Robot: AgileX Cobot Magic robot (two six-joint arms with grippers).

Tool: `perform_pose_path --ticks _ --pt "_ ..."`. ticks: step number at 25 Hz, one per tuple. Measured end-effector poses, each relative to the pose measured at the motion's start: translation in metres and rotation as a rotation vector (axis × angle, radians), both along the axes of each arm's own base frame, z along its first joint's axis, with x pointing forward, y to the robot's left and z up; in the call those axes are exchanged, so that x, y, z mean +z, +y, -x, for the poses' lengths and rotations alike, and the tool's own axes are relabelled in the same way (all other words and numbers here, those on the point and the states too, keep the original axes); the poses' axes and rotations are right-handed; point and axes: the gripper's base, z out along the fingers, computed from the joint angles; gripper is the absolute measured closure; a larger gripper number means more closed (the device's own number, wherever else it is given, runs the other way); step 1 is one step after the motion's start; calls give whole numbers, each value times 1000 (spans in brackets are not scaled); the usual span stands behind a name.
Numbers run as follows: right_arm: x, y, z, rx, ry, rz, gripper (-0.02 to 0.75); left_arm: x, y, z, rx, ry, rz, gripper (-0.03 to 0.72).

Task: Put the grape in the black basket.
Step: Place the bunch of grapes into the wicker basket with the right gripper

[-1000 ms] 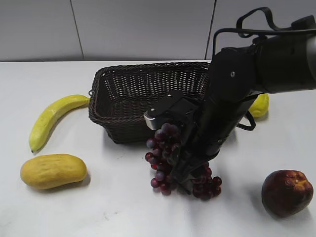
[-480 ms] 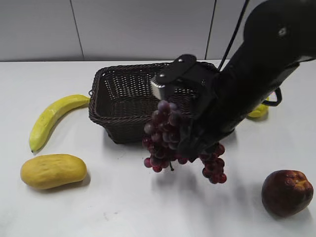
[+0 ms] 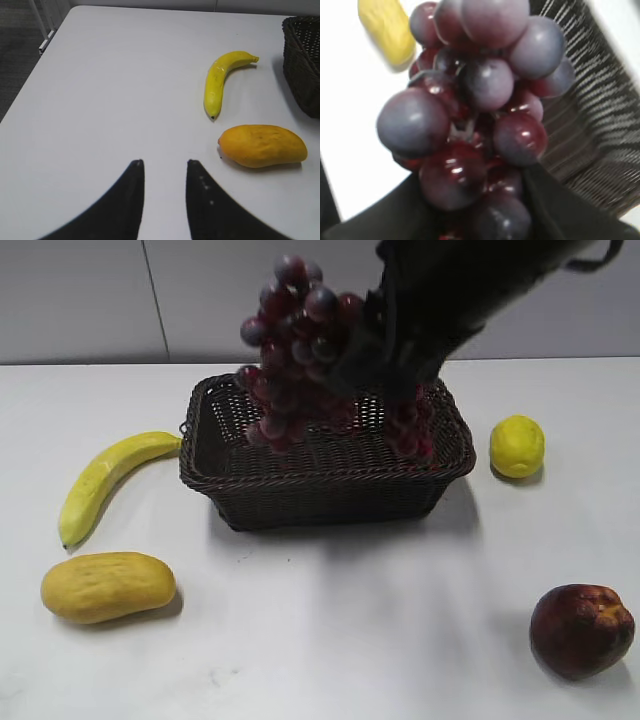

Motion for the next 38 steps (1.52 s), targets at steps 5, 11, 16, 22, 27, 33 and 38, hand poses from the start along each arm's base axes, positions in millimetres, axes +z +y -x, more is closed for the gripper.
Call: perform_pose_path --ticks 5,11,16,22,27,33,38 --pt "13 12 -35 59 -93 54 473 0 0 0 0 0 0 455" --pt "-17 18 -89 184 -77 221 473 0 0 0 0 0 0 455" --pt "-54 19 -129 237 -70 281 477 0 0 0 0 0 0 454" --pt "-110 23 -158 234 -13 306 480 0 0 0 0 0 0 454" --pt "-148 32 -166 220 67 258 480 0 0 0 0 0 0 454" --pt "-167 37 -170 202 90 235 480 0 0 0 0 0 0 454" --pt "-165 40 -169 163 130 176 164 0 0 0 0 0 0 454"
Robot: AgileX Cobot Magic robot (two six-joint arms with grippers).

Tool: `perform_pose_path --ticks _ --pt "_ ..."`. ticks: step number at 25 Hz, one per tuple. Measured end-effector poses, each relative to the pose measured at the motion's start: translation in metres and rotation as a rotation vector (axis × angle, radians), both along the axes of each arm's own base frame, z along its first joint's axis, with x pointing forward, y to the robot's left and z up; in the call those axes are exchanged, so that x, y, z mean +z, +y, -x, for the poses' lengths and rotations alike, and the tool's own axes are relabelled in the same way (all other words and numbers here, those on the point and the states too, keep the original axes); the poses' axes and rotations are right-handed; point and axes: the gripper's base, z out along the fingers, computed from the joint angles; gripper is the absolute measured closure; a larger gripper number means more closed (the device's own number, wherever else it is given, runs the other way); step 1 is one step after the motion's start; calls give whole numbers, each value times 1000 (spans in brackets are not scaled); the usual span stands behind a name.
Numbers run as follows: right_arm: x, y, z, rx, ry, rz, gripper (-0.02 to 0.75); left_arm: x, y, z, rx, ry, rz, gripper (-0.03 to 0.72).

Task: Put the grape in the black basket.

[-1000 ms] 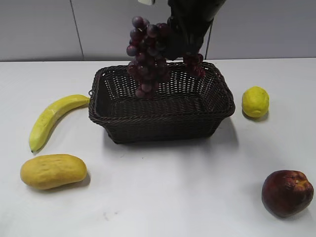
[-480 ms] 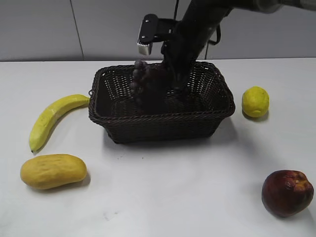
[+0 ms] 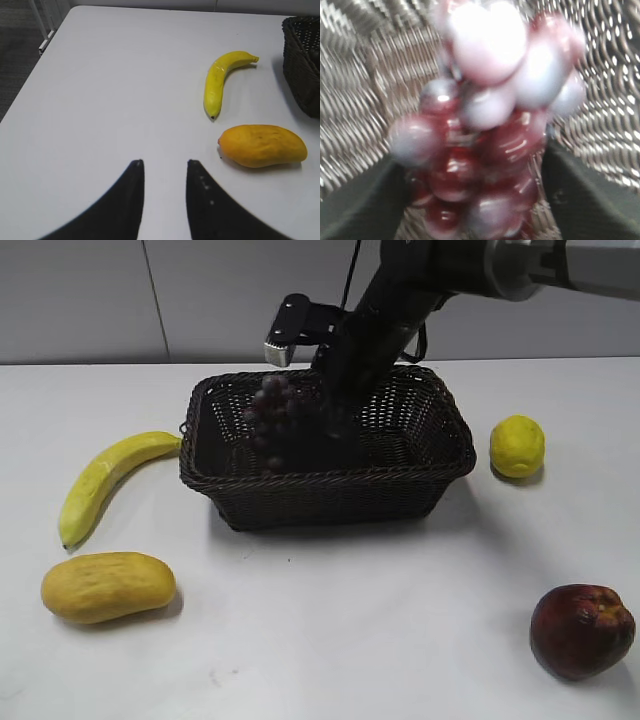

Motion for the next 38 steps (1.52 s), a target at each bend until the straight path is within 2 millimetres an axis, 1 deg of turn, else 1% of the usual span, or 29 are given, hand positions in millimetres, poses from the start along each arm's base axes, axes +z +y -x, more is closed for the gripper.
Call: perform_pose_path --ticks 1,2,4,6,8,13,16,18,21,23,29,32,36,38 --pt "0 1 0 -14 12 -12 136 0 0 0 0 0 0 454" --pt "1 1 0 -29 21 -20 127 0 0 0 0 0 0 454" --pt "3 1 1 -66 41 -34 123 0 0 0 0 0 0 454" --pt "10 1 2 -97 51 -45 124 0 0 0 0 0 0 454" --pt "25 -2 4 -124 37 -51 126 0 0 0 0 0 0 454" --pt "77 -13 13 -158 -67 -53 146 0 0 0 0 0 0 454" --pt "107 -24 18 -255 -112 -48 148 0 0 0 0 0 0 454" --pt "123 -34 19 -327 -138 -48 148 0 0 0 0 0 0 454" --pt "142 -55 18 -456 -137 -78 148 0 0 0 0 0 0 454" --pt "148 -72 15 -533 -109 -85 148 0 0 0 0 0 0 454" --pt "151 -137 2 -803 25 -76 148 0 0 0 0 0 0 454" --pt "151 -171 -1 -927 89 -66 150 0 0 0 0 0 0 454" --pt "156 -210 2 -1062 160 -59 152 0 0 0 0 0 0 454" --pt "158 -225 4 -1116 175 -76 153 0 0 0 0 0 0 454"
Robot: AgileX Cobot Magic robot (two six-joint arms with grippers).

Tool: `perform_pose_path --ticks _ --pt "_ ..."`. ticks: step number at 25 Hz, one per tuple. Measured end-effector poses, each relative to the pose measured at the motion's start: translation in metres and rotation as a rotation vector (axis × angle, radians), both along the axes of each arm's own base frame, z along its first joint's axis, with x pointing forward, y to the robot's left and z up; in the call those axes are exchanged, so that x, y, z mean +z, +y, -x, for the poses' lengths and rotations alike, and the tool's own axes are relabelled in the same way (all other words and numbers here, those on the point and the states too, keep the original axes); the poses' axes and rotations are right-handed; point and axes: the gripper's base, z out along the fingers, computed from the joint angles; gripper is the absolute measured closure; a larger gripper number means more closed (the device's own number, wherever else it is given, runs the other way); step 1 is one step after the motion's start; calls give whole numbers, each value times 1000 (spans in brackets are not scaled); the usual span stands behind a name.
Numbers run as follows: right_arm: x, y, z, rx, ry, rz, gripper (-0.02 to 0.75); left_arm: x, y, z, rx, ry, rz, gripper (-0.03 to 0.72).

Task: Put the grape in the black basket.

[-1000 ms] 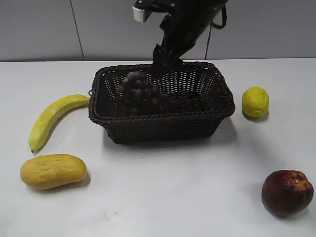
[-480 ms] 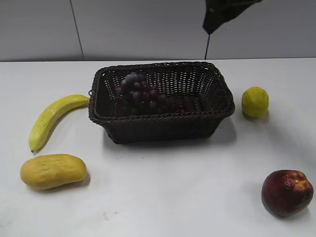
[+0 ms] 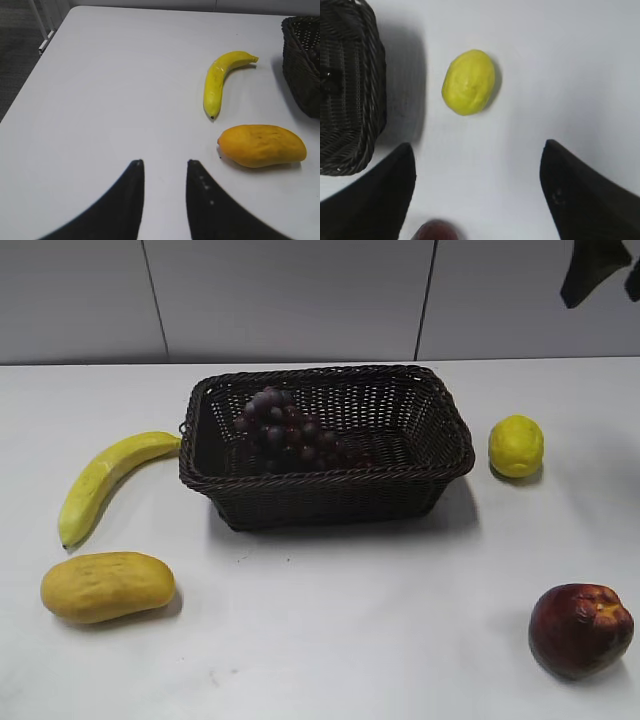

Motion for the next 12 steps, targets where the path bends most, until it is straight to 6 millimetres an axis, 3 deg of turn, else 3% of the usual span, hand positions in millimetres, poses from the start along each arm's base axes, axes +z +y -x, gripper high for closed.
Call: perform_pose_path --ticks 5,12 --pt "-7 -9 17 -54 57 -21 155 0 0 0 0 0 0 454" --pt "-14 -21 74 -61 127 81 155 0 0 0 0 0 0 454"
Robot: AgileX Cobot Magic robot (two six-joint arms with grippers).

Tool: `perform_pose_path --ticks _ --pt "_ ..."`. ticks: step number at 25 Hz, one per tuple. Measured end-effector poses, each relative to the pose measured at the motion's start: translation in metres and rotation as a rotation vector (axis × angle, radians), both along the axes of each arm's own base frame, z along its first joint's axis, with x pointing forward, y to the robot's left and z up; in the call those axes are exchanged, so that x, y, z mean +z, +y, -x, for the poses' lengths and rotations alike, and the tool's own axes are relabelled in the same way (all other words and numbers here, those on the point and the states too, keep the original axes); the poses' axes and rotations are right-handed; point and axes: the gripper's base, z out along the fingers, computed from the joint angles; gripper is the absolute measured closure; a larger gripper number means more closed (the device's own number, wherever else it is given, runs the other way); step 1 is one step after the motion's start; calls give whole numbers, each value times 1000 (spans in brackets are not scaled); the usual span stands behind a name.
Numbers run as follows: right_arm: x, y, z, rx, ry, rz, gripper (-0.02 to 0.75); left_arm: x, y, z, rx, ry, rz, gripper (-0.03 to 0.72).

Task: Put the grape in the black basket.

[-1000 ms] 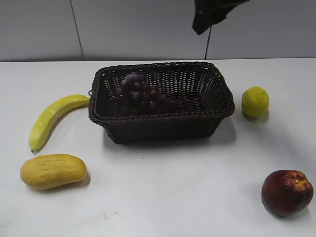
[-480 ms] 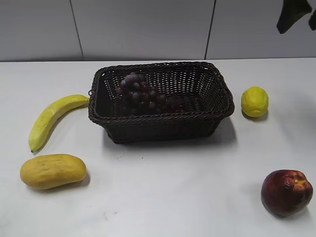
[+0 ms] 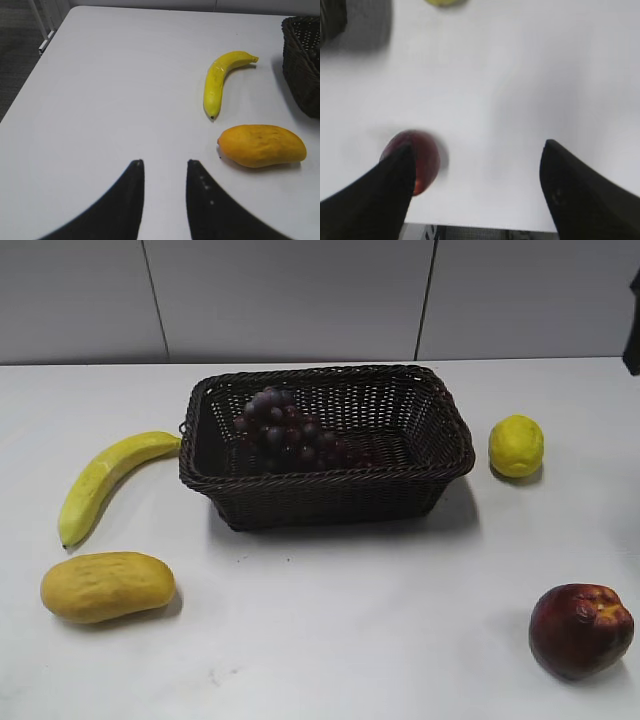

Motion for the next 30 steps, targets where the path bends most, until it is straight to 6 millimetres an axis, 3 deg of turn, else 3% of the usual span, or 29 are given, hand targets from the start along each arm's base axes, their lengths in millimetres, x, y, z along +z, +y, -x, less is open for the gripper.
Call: perform_pose_path --ticks 7,12,25,30 --pt "1 -6 87 -13 -1 3 155 0 0 0 0 0 0 454" --pt "-14 -10 138 -27 -39 -4 155 0 0 0 0 0 0 454" --pt "-75 -16 229 -54 -67 -19 158 0 0 0 0 0 0 454" --pt "-69 -16 249 -55 -168 -37 162 0 0 0 0 0 0 454"
